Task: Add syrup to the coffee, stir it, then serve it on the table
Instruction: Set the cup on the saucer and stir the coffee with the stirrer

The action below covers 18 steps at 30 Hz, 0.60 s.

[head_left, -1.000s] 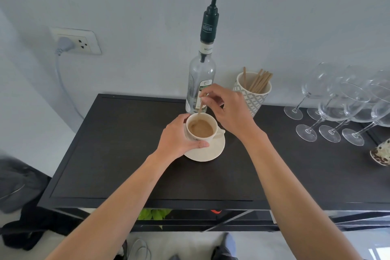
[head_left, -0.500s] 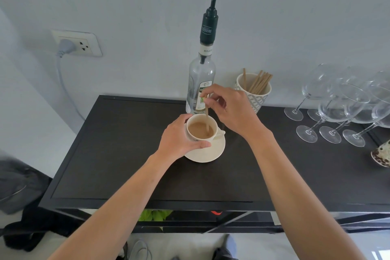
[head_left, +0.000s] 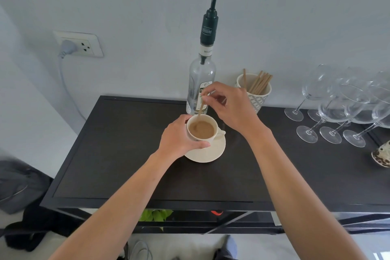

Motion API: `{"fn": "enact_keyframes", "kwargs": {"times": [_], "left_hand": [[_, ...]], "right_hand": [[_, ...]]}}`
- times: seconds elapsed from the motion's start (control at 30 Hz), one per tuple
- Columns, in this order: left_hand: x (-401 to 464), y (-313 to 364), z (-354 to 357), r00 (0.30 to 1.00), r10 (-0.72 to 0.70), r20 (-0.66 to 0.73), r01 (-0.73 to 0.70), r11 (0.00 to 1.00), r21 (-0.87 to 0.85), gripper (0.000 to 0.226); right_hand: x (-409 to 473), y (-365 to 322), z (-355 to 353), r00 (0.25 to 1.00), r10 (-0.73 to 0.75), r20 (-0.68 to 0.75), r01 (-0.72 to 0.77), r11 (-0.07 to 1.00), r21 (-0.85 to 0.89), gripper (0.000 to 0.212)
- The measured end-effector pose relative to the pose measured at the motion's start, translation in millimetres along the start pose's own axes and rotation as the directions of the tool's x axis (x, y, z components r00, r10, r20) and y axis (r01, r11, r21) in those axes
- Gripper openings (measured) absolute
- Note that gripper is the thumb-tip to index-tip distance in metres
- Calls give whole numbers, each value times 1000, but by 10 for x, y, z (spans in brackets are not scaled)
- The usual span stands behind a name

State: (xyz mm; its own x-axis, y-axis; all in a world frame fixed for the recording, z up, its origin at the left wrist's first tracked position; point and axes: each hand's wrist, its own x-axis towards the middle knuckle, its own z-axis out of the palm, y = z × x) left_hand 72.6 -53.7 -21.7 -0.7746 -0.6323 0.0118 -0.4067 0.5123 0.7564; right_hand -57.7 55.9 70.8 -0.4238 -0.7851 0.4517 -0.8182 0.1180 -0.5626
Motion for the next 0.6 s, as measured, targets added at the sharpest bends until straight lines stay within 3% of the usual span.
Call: {"fn": "enact_keyframes", "kwargs": {"times": [0.1, 0.27, 0.4, 0.6], "left_hand": [[3, 8, -3, 1000, 1, 1, -1, 1000, 12, 88], [-2, 11, -4, 1000, -6, 4, 6, 1000, 18, 87], [2, 19, -6, 1000, -10, 4, 10, 1000, 29, 89], [0, 19, -6, 1000, -10, -4, 11, 1000, 22, 86]], "right_hand": [[30, 10, -53, 999, -9, 32, 12, 995, -101, 8], [98, -80, -69, 991, -15, 131, 22, 998, -56, 9], [175, -95, -37, 995, -6, 102, 9, 1000, -26, 9], [169, -9, -49, 991, 7, 135, 13, 989, -146, 10]]}}
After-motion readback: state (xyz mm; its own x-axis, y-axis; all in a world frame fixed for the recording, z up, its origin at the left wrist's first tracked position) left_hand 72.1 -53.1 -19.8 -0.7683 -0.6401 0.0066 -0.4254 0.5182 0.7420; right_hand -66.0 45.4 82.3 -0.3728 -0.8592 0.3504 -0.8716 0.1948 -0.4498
